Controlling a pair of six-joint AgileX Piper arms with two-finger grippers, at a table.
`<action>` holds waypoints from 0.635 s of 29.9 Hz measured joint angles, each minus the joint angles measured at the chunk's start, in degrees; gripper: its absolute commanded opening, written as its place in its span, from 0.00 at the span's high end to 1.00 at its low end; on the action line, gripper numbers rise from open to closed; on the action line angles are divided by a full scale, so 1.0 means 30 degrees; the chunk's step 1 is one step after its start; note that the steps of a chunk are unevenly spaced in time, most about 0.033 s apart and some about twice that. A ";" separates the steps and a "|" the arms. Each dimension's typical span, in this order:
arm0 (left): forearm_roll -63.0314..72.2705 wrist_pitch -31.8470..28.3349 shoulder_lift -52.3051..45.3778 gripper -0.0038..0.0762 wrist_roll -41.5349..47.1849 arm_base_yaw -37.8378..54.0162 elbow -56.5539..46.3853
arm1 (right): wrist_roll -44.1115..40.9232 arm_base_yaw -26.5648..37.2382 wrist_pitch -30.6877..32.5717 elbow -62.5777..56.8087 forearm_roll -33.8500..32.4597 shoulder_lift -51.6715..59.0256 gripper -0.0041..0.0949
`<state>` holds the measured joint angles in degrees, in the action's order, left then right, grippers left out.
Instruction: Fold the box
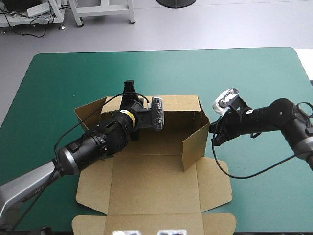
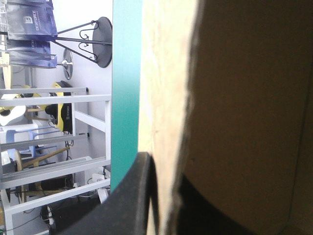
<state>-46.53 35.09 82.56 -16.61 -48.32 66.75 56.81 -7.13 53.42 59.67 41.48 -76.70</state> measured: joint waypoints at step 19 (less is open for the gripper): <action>-0.1317 -0.1227 -0.0376 0.94 0.0514 0.0022 -0.1303 | 0.2392 0.0000 -0.0309 -0.1017 0.1697 0.1918 0.45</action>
<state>-50.48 31.41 81.43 -15.07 -48.25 62.84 63.99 -7.13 52.50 56.62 46.57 -70.94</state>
